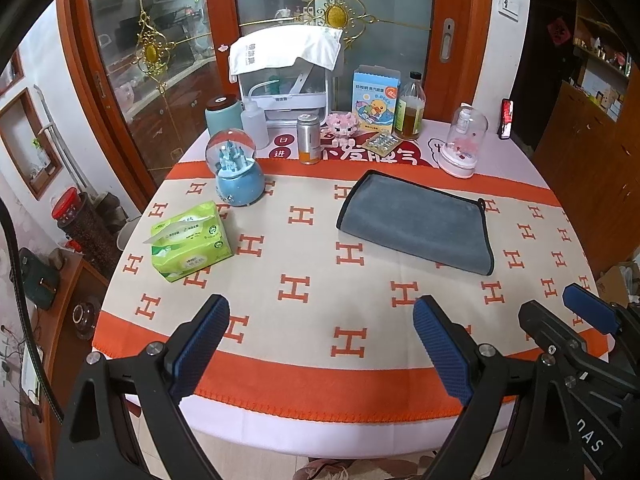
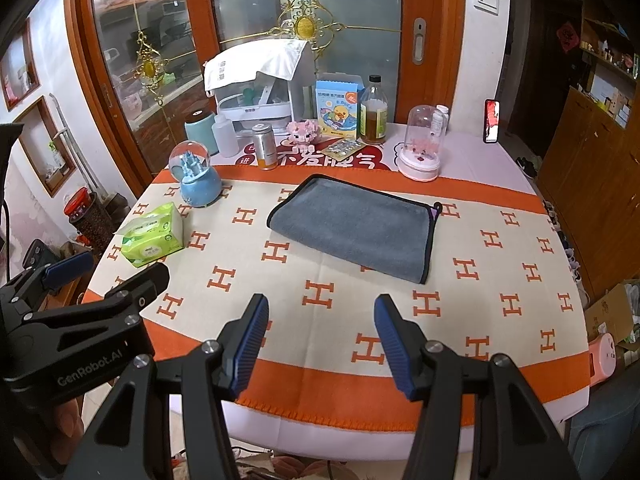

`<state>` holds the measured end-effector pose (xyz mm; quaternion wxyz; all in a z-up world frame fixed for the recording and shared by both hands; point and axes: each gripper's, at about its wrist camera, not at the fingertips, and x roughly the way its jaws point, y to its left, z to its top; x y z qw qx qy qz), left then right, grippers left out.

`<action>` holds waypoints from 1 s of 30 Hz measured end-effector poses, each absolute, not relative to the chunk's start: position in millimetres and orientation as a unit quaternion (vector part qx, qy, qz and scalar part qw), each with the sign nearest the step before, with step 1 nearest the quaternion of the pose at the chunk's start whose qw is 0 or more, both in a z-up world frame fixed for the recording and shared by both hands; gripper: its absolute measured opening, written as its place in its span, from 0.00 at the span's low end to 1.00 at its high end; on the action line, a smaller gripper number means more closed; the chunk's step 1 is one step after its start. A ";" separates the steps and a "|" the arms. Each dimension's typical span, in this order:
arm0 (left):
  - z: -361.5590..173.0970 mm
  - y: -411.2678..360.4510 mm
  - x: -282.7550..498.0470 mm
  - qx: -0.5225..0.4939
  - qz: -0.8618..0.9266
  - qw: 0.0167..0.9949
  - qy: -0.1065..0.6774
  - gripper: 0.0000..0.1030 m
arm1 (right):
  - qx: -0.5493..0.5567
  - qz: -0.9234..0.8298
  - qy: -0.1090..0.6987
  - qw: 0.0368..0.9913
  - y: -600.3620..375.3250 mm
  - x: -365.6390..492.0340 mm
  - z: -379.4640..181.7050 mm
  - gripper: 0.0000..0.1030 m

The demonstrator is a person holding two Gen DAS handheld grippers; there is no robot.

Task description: Fold towel

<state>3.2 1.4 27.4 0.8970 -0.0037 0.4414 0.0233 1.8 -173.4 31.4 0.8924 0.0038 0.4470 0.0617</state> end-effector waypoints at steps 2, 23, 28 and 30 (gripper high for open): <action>26.5 0.0 4.5 -0.003 0.021 0.897 0.442 0.90 | 0.003 0.061 0.447 0.892 -173.6 3.2 31.1 0.54; 20.6 -2.1 13.6 0.004 0.009 0.894 0.449 0.90 | 0.005 0.060 0.452 0.890 -173.7 9.2 28.2 0.54; 20.7 -2.3 13.7 0.004 0.010 0.894 0.449 0.90 | 0.004 0.060 0.452 0.890 -172.4 9.4 28.0 0.54; 20.2 -1.9 14.4 0.003 0.009 0.894 0.449 0.90 | 0.003 0.061 0.452 0.890 -171.8 10.3 26.4 0.54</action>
